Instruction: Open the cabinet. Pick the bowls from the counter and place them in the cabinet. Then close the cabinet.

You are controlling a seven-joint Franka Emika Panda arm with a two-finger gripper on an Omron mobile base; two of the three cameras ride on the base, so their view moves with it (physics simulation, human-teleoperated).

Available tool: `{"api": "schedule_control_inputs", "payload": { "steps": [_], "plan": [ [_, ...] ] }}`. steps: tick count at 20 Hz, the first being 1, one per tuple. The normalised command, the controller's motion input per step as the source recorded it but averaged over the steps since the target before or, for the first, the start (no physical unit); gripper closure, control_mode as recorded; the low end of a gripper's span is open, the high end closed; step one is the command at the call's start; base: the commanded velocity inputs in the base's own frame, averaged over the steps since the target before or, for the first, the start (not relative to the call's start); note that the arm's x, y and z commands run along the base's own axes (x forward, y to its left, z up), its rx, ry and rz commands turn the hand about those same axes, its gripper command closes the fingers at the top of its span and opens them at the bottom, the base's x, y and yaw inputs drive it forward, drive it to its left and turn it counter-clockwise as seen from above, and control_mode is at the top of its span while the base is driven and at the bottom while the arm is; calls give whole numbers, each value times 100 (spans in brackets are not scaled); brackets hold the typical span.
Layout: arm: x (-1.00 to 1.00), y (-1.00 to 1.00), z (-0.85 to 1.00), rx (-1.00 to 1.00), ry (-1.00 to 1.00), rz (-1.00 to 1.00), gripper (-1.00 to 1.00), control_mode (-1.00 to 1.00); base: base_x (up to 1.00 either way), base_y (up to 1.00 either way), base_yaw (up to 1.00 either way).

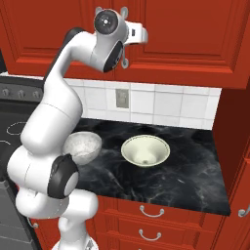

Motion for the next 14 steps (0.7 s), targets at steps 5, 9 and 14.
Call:
{"api": "schedule_control_inputs", "payload": {
  "steps": [5, 9, 14],
  "plan": [
    [19, -14, -56, 3, -7, 0, 100, -100, 0, 0, 0],
    [10, -38, -47, 0, -8, 0, 100, -100, 0, 0, 0],
    [14, -61, -33, 4, 7, -6, 100, -100, 0, 0, 0]
  ]
}}
